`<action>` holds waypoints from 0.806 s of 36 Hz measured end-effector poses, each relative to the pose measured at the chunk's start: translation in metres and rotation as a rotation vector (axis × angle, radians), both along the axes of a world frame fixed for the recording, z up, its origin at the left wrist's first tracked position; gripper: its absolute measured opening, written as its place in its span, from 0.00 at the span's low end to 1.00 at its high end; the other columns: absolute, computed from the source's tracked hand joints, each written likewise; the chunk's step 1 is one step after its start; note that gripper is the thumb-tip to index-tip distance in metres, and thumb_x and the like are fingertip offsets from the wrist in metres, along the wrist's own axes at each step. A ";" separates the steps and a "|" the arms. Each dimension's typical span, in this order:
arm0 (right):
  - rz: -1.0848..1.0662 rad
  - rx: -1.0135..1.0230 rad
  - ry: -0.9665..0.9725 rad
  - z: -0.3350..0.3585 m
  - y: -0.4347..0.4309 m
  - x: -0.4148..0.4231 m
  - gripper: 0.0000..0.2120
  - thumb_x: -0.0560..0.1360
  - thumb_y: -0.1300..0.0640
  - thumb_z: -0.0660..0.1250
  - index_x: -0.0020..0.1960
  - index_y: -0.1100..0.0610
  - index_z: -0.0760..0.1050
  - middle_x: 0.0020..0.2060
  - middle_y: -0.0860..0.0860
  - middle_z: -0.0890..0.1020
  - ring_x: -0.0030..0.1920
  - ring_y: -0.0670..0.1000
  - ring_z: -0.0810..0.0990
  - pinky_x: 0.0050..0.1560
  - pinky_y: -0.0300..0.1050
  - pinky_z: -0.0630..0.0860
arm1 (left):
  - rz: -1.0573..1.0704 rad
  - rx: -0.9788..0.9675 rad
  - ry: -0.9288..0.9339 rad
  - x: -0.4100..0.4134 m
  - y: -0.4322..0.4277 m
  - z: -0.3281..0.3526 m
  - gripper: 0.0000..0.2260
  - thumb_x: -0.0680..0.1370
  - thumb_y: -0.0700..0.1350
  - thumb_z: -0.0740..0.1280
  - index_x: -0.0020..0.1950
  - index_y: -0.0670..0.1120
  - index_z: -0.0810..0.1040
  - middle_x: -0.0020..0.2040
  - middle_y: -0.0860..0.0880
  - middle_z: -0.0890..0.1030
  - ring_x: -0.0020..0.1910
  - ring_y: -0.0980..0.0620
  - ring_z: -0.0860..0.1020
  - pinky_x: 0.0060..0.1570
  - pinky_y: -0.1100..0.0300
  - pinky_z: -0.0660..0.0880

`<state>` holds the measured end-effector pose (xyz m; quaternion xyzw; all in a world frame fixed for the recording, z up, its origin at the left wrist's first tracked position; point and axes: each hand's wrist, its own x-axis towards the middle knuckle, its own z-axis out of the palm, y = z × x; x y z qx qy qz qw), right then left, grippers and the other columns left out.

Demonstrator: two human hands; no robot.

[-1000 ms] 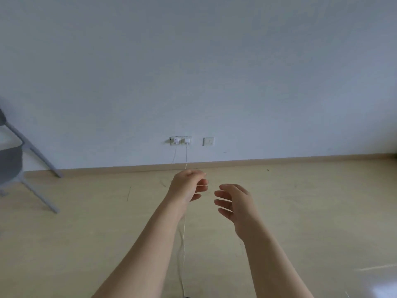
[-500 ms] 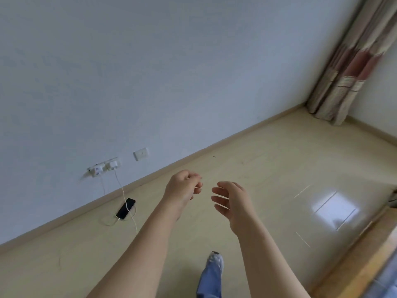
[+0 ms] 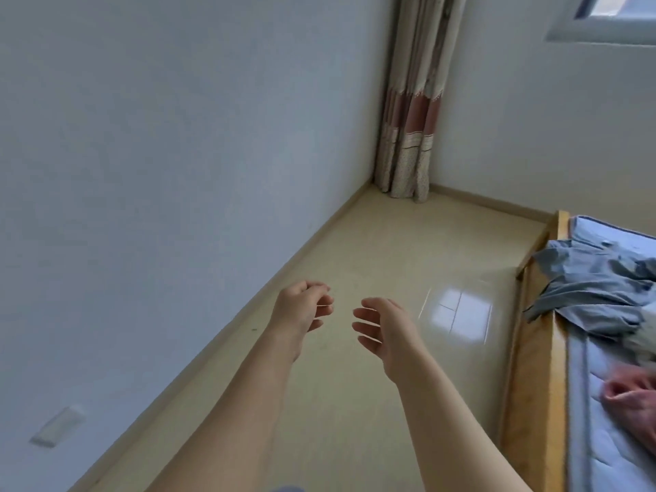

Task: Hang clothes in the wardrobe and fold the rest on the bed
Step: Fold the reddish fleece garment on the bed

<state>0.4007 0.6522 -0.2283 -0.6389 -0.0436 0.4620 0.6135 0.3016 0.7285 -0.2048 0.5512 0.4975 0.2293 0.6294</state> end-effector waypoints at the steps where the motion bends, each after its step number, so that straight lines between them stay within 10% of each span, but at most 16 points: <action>1: -0.044 -0.001 0.001 0.000 -0.001 0.016 0.05 0.78 0.60 0.60 0.44 0.56 0.72 0.38 0.51 0.79 0.36 0.50 0.77 0.39 0.42 0.72 | -0.026 -0.014 -0.011 0.018 0.006 -0.002 0.06 0.79 0.42 0.61 0.43 0.47 0.76 0.40 0.49 0.79 0.38 0.54 0.78 0.45 0.58 0.74; 19: -0.734 -0.033 0.088 -0.022 0.026 0.270 0.06 0.78 0.60 0.60 0.44 0.58 0.74 0.40 0.54 0.80 0.40 0.53 0.78 0.43 0.46 0.73 | -0.708 -0.063 0.025 0.340 0.079 -0.023 0.07 0.79 0.41 0.61 0.42 0.47 0.74 0.38 0.50 0.78 0.37 0.54 0.77 0.39 0.61 0.70; 29: -1.206 0.009 0.210 -0.041 -0.085 0.345 0.07 0.77 0.62 0.59 0.41 0.58 0.72 0.32 0.53 0.77 0.31 0.51 0.73 0.34 0.42 0.68 | -1.106 -0.093 0.134 0.481 -0.029 -0.047 0.07 0.78 0.40 0.61 0.41 0.47 0.75 0.37 0.49 0.78 0.38 0.52 0.77 0.40 0.60 0.71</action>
